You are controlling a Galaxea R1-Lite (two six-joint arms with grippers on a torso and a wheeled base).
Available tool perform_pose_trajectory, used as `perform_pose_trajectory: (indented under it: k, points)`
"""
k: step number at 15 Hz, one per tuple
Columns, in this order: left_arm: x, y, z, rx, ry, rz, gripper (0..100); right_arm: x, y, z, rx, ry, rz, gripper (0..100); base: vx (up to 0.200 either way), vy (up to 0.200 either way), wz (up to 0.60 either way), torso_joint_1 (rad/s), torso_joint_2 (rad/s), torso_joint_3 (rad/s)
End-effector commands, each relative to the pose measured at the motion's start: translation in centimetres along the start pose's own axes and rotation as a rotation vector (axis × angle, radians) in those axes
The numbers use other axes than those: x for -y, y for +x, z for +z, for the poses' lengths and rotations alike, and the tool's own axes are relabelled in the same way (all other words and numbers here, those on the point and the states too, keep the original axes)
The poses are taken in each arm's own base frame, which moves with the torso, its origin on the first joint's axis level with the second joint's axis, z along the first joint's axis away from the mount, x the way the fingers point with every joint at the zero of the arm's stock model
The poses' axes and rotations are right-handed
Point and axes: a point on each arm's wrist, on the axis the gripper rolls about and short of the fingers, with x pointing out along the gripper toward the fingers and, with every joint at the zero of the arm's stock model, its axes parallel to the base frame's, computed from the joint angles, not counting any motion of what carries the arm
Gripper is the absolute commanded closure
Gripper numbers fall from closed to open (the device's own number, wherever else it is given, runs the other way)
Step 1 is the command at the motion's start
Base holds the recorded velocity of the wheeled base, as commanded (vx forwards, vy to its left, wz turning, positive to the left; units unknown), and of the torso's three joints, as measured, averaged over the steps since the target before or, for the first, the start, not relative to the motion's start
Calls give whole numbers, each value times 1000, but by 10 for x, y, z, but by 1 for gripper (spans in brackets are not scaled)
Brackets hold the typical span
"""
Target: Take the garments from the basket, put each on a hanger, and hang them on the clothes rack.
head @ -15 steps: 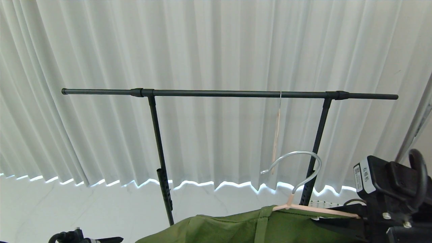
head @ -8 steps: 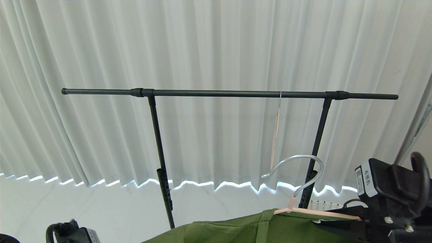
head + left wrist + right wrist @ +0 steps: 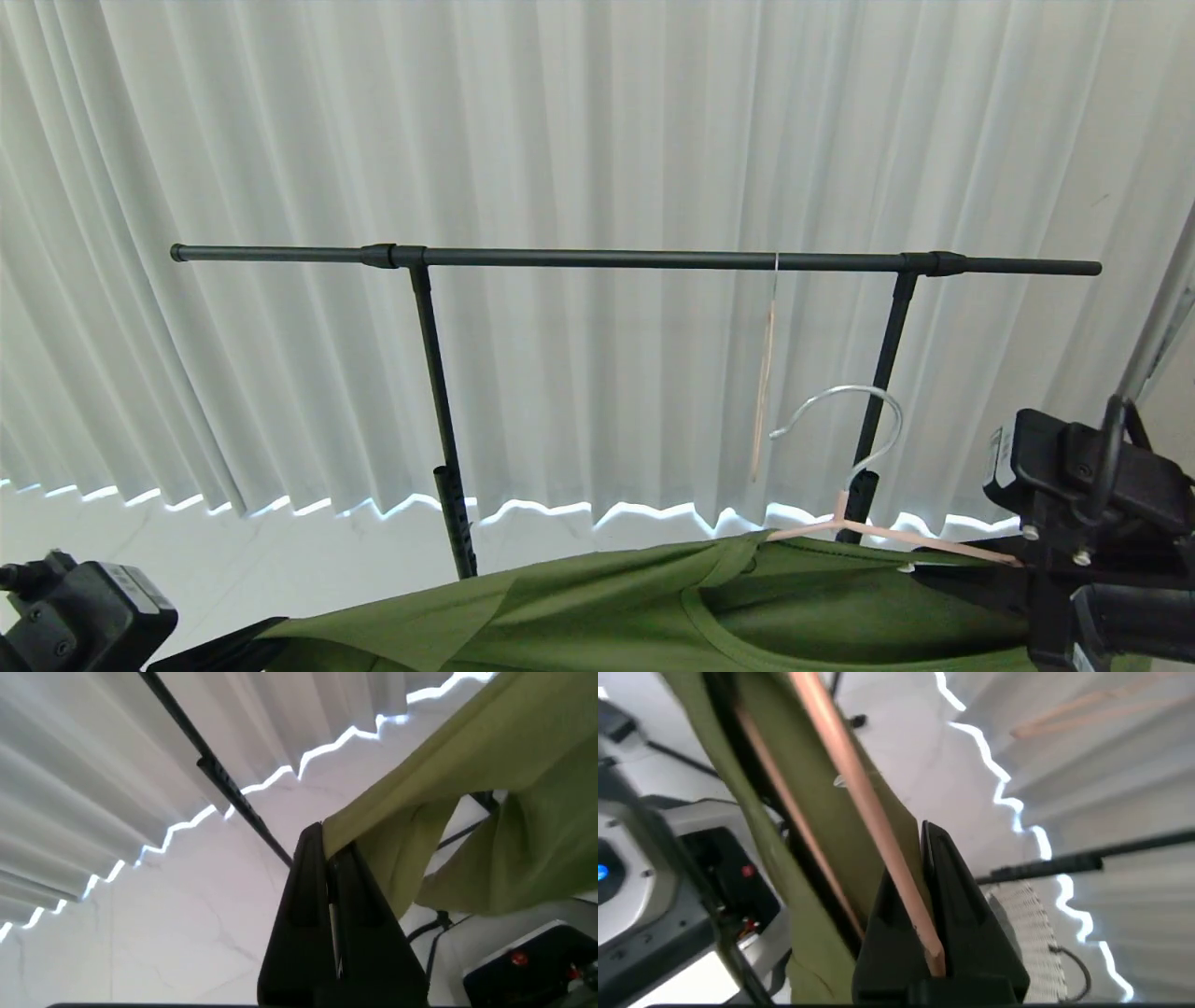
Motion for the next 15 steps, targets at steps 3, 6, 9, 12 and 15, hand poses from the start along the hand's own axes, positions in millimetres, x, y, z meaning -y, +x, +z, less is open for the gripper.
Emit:
perform_pose_trajectory:
  k: [3, 6, 9, 12, 15]
  points:
    - [3, -2, -6, -1, 116, -15, 100, 6, -2, 8, 48, 62, -23, 100, 0, 0, 0, 0, 0, 0]
    - [3, 0, -4, -4, 119, -16, 0, 8, -7, 18, 89, 90, -31, 100, 0, 0, 0, 0, 0, 0]
    - [2, -1, -4, 3, 117, -13, 0, 9, -6, 19, 83, 115, -38, 100, 0, 0, 0, 0, 0, 0]
    - [0, -3, 4, 30, 106, -3, 0, 11, -2, 18, 49, 192, -76, 100, 0, 0, 0, 0, 0, 0]
    - [-6, 1, 22, 53, 49, 13, 0, 17, 0, 17, -80, 308, -204, 100, 0, 0, 0, 0, 0, 0]
